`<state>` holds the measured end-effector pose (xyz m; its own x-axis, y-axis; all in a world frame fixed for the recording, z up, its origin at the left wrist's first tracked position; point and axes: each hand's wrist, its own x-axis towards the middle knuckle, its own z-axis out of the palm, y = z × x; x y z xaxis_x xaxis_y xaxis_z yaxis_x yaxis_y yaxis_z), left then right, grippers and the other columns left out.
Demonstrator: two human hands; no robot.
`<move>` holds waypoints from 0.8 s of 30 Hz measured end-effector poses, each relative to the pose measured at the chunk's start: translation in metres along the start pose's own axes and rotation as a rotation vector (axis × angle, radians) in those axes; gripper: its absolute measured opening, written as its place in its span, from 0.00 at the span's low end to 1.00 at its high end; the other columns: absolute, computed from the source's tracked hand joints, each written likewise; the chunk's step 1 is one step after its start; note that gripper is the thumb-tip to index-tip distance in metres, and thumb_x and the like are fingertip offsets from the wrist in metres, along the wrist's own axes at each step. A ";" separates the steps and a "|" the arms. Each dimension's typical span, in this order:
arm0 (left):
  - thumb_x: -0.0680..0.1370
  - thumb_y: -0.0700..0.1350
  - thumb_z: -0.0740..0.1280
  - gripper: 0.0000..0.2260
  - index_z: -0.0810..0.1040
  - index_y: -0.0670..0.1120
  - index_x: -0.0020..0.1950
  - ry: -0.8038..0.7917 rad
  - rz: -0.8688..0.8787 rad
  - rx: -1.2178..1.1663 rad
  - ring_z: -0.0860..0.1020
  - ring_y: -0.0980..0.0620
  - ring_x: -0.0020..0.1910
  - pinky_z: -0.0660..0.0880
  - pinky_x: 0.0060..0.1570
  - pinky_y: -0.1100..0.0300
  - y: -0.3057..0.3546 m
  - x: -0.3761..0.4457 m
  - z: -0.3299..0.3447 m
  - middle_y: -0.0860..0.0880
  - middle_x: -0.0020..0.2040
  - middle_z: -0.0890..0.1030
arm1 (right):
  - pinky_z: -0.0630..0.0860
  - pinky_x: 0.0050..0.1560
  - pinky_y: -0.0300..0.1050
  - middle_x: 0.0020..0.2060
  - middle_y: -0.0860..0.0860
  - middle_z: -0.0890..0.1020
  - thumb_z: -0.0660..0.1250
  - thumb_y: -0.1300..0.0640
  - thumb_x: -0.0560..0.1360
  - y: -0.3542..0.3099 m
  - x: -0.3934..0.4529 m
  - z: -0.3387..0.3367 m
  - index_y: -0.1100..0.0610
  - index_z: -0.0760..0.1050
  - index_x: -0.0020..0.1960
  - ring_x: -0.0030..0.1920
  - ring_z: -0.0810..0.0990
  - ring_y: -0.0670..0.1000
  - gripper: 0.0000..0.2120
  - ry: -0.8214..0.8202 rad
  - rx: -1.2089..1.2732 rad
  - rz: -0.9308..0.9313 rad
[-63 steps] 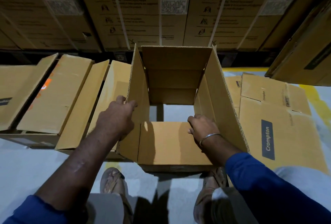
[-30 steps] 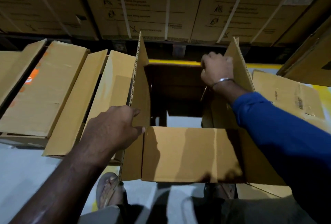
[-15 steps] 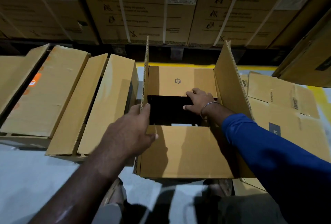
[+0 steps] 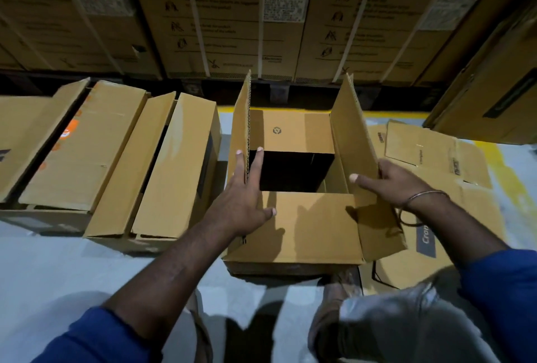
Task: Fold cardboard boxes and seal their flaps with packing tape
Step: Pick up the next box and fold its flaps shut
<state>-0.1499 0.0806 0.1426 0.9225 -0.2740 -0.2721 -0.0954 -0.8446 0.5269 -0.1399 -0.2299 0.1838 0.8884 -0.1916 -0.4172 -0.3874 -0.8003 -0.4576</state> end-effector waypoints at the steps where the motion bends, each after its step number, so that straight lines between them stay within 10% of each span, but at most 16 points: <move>1: 0.77 0.55 0.74 0.56 0.26 0.64 0.78 0.003 0.008 -0.019 0.57 0.40 0.82 0.70 0.71 0.38 0.000 0.001 0.002 0.51 0.82 0.28 | 0.78 0.59 0.59 0.62 0.53 0.79 0.69 0.35 0.75 0.003 -0.003 0.004 0.50 0.68 0.72 0.59 0.78 0.57 0.31 -0.047 0.076 0.010; 12: 0.77 0.64 0.71 0.52 0.30 0.61 0.81 0.005 0.068 -0.183 0.42 0.46 0.84 0.59 0.78 0.35 -0.015 0.015 0.026 0.58 0.82 0.31 | 0.78 0.55 0.51 0.62 0.57 0.80 0.67 0.38 0.79 -0.022 -0.003 0.032 0.52 0.65 0.75 0.60 0.79 0.59 0.31 -0.074 -0.061 -0.161; 16: 0.79 0.63 0.69 0.51 0.28 0.59 0.81 -0.222 0.025 -0.134 0.39 0.44 0.83 0.55 0.79 0.37 -0.002 0.012 0.035 0.53 0.83 0.34 | 0.78 0.58 0.52 0.63 0.60 0.79 0.69 0.42 0.79 -0.031 -0.003 0.047 0.51 0.62 0.77 0.60 0.79 0.61 0.32 -0.276 -0.243 -0.215; 24: 0.82 0.63 0.62 0.42 0.38 0.54 0.85 -0.362 0.105 0.354 0.41 0.42 0.84 0.55 0.76 0.32 -0.006 0.016 0.077 0.54 0.83 0.31 | 0.77 0.61 0.55 0.66 0.57 0.72 0.68 0.40 0.78 -0.032 0.012 0.104 0.48 0.65 0.75 0.64 0.75 0.59 0.30 -0.407 -0.595 -0.287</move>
<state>-0.1630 0.0456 0.0729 0.7188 -0.4542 -0.5263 -0.3591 -0.8908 0.2784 -0.1424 -0.1475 0.1120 0.7293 0.2011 -0.6540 0.1438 -0.9795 -0.1409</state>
